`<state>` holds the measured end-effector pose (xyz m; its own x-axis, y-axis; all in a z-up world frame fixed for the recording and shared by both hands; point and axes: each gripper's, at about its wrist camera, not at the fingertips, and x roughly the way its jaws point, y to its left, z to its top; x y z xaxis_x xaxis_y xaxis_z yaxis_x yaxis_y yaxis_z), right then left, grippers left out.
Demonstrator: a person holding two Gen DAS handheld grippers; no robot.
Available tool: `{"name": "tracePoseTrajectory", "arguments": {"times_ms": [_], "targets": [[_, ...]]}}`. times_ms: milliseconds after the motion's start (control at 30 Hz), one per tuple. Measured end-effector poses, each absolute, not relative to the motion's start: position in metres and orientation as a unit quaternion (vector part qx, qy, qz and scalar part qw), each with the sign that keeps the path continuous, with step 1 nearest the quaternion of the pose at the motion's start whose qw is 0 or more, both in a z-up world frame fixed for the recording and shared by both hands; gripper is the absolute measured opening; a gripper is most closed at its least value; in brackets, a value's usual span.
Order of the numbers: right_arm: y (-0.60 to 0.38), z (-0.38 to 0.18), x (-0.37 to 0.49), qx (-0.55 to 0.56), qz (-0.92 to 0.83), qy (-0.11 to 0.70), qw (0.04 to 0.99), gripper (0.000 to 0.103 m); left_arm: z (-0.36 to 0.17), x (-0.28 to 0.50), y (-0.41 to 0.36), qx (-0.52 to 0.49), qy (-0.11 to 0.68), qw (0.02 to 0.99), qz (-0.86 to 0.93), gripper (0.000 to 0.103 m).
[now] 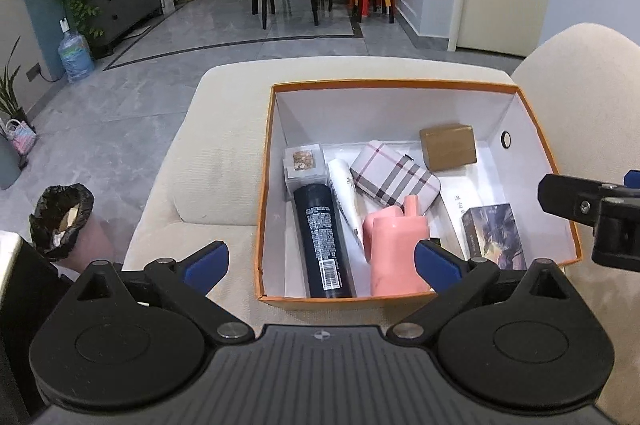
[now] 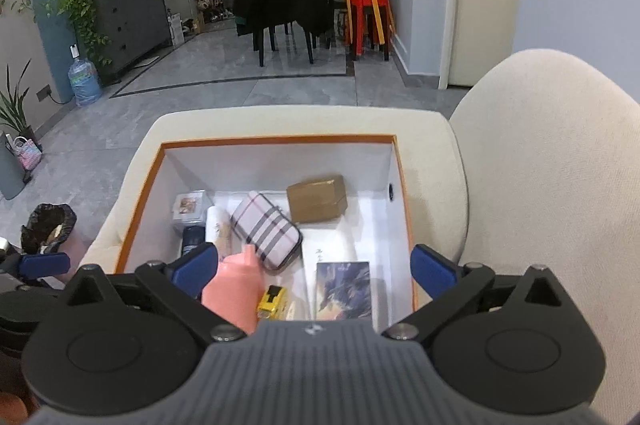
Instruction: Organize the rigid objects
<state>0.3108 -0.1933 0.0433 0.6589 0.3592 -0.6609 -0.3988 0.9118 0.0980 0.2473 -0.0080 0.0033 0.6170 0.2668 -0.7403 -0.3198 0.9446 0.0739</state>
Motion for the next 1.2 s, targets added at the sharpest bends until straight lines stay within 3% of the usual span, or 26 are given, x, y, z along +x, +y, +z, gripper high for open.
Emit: {"name": "tracePoseTrajectory", "arguments": {"times_ms": [1200], "targets": [[-0.192, 0.034, 0.314, -0.048, 0.210, 0.387, 0.897, 0.100, 0.002, 0.250, -0.022, -0.019, 0.422, 0.893, 0.155, 0.103]]}}
